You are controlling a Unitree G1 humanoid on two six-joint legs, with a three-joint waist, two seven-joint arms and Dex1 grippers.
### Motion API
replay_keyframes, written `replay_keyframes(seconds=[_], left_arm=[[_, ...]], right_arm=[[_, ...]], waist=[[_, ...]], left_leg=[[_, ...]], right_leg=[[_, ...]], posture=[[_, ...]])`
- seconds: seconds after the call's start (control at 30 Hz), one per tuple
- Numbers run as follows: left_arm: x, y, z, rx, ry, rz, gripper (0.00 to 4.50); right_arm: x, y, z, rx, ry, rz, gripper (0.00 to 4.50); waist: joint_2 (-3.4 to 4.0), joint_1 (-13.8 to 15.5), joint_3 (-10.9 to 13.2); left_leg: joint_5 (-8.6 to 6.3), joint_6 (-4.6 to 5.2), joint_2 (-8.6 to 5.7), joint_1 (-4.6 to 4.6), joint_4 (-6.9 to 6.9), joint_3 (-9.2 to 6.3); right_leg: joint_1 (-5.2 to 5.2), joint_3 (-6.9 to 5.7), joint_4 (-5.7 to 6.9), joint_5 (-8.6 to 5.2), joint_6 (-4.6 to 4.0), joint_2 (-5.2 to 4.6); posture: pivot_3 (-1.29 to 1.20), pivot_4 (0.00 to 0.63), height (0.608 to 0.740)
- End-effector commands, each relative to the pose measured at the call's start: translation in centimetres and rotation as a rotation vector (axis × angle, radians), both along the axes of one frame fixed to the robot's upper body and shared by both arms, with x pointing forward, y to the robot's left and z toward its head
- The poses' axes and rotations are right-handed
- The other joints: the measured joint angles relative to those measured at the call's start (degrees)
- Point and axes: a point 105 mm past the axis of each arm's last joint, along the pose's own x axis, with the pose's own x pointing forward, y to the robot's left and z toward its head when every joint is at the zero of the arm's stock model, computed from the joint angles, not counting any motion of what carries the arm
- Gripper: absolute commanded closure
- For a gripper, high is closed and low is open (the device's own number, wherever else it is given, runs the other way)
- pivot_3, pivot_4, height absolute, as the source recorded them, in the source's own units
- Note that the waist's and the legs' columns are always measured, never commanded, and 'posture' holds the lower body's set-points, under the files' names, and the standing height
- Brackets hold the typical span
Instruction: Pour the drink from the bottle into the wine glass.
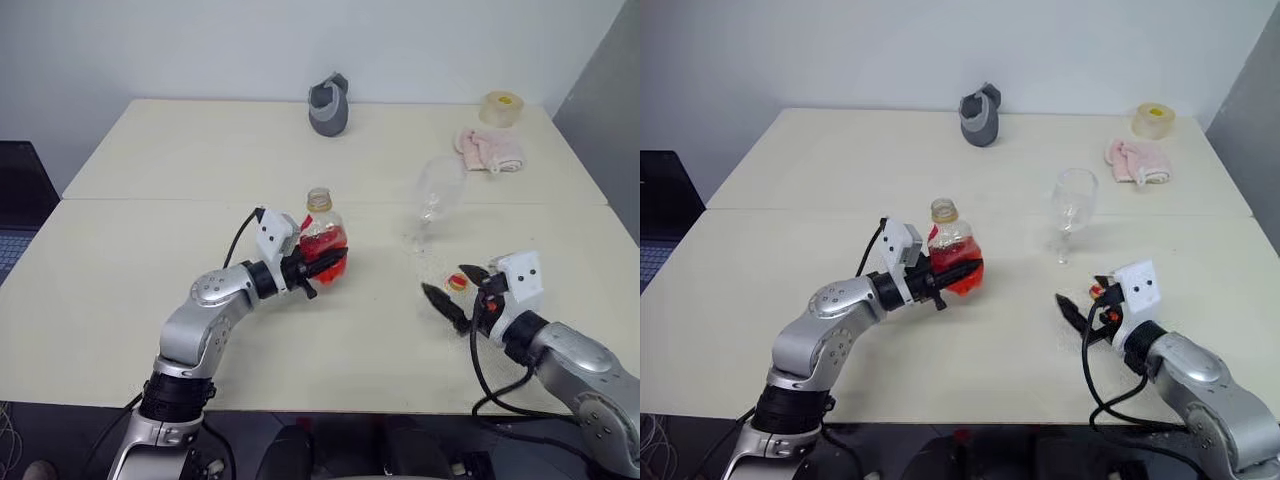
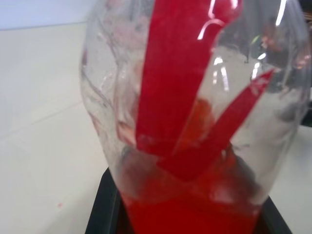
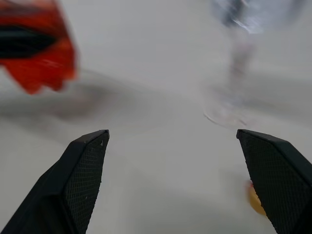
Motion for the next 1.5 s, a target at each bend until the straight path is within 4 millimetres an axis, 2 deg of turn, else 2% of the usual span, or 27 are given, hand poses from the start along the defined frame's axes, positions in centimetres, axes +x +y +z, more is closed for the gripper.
replay_keyframes(seconds=[0.03,0.27,0.4,0.53,0.73,0.87,0.97,1.07,1.3,1.5], left_arm=[[0.9,1.7,1.4,-0.010,-0.076,0.120,3.35],[4.0,8.1,1.5,-0.057,-0.087,0.498,3.35],[5.4,10.8,2.3,-0.051,-0.141,0.614,3.35],[7.3,12.7,3.1,-0.042,-0.194,0.691,3.35],[9.8,11.9,3.2,-0.078,-0.206,0.685,3.35],[10.8,11.3,2.2,-0.095,-0.185,0.686,3.35],[10.9,11.0,1.5,-0.089,-0.185,0.685,3.35],[10.8,11.5,0.7,-0.071,-0.185,0.709,3.35],[10.4,12.7,0.2,-0.027,-0.218,0.754,3.35],[9.8,12.4,-2.0,-0.041,-0.157,0.737,3.35]], right_arm=[[-0.4,2.5,2.5,0.045,-0.088,0.137,0.03],[2.3,6.3,4.8,0.157,-0.153,0.196,0.03],[2.5,7.5,5.1,0.150,-0.188,0.265,0.03],[2.7,8.2,5.3,0.164,-0.201,0.330,0.03],[3.0,8.7,5.2,0.128,-0.235,0.386,0.03],[3.1,8.9,5.0,0.108,-0.247,0.405,0.03],[3.3,8.8,5.0,0.107,-0.252,0.394,0.03],[3.5,8.6,5.1,0.112,-0.253,0.375,0.03],[3.6,8.4,5.0,0.122,-0.246,0.353,0.03],[3.8,8.4,5.1,0.125,-0.247,0.341,0.03]], waist=[[-0.01,0.1,0.0],[-0.01,0.2,0.0],[-0.01,0.3,0.0],[-0.03,0.5,0.0],[-0.04,0.4,0.0],[-0.04,0.2,0.0],[-0.04,-0.1,0.0],[-0.04,-0.1,0.0],[-0.04,-0.1,0.0],[-0.04,-0.1,0.0]], left_leg=[[0.02,0.05,0.01,0.00,0.00,-0.03],[0.15,0.01,0.02,0.01,0.00,-0.09],[0.20,-0.09,0.02,-0.05,-0.02,-0.10],[0.21,-0.10,-0.09,-0.14,-0.02,-0.09],[0.20,-0.10,-0.12,-0.14,0.00,-0.07],[0.20,-0.10,-0.12,-0.14,-0.01,-0.07],[0.21,-0.10,-0.06,-0.14,-0.01,-0.07],[0.20,-0.10,-0.04,-0.13,-0.01,-0.08],[0.21,-0.10,-0.02,-0.13,-0.01,-0.11],[0.21,-0.10,-0.02,-0.11,-0.01,-0.12]], right_leg=[[0.00,-0.02,0.00,0.06,-0.04,0.00],[-0.04,-0.10,0.01,0.21,-0.21,0.03],[-0.08,-0.12,-0.03,0.22,-0.21,-0.01],[-0.09,-0.15,-0.13,0.23,-0.19,-0.07],[-0.10,-0.16,-0.12,0.25,-0.14,-0.08],[-0.13,-0.17,-0.11,0.25,-0.14,-0.08],[-0.15,-0.12,-0.09,0.25,-0.14,-0.11],[-0.17,-0.10,-0.07,0.26,-0.15,-0.11],[-0.17,-0.11,-0.04,0.26,-0.15,-0.12],[-0.18,-0.08,-0.04,0.26,-0.15,-0.12]], posture=[[0.00,0.150,0.740],[0.00,0.150,0.740],[0.00,0.150,0.740],[0.00,0.150,0.740],[0.00,0.150,0.740],[0.00,0.150,0.740],[0.00,0.150,0.740],[0.00,0.150,0.740],[0.00,0.150,0.740],[0.00,0.150,0.740]])
